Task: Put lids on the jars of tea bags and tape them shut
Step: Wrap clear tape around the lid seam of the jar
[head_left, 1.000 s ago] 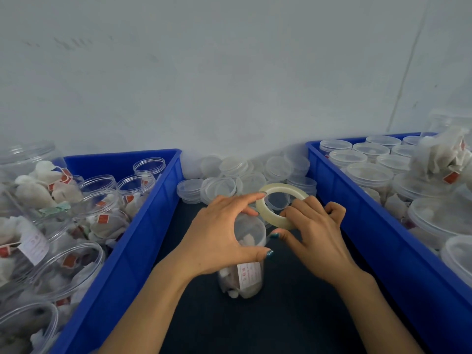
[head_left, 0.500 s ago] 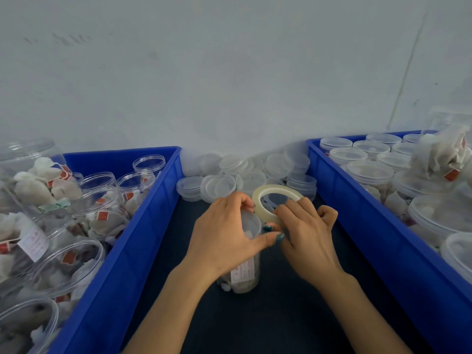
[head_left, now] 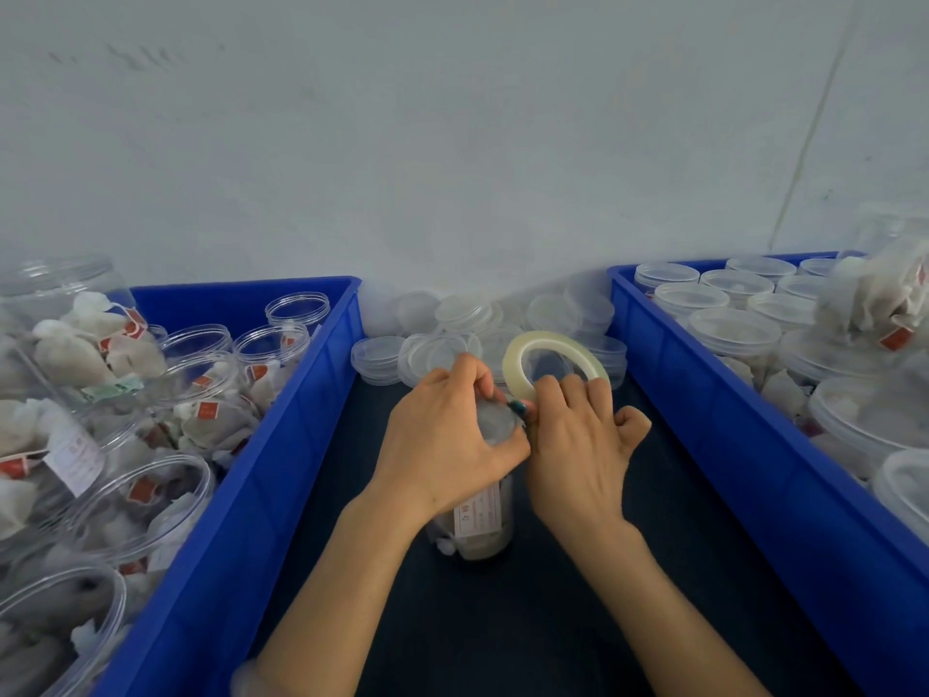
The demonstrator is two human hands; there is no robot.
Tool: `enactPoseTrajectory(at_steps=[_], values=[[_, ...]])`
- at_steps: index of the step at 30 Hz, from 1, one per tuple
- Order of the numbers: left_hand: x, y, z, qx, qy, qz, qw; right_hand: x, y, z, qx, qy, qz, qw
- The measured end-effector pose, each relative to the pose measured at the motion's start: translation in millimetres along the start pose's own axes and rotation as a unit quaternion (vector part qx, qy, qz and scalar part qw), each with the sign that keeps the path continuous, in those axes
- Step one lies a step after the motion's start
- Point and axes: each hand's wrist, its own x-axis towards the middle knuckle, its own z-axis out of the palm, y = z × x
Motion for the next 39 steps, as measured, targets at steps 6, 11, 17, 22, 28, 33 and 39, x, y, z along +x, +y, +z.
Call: enactPoseTrajectory(at_steps=[6,11,17,22,28,33,39], values=[[-14.4,6.2,0.3,-0.010,0.012,0.021,1.000,34.5,13.1,20.5,-0.017,-0.043,0.112,0.993],[-13.2,2.3,-2.3,-0.008,0.008,0.019,1.000,47.1,44.9,13.8,0.038,-0.052,0.014,0.998],[-9.9,1.7,-3.0,0.043,-0.046,0.029,0.998,0.8,61.3,22.2,-0.040,-0.193,-0.037,0.980],[-8.1,10.6,-0.8,0.023,-0.037,-0.036,0.998,-14.9,52.2,26.7,-0.064,-0.205,-0.083,0.973],[0.2,14.0,6.1,0.001,-0.001,-0.127,0.992,-19.8,47.6,17.1,0.012,-0.202,-0.115,0.972],[-9.1,0.2,8.4,-0.314,0.107,-0.149,0.932,-25.2,31.0,1.7,0.394,-0.245,-0.120,0.878],[-28.6,-12.3,27.5,-0.530,0.147,-0.243,0.799,-47.7,9.1,7.6,0.550,-0.219,-0.130,0.796]])
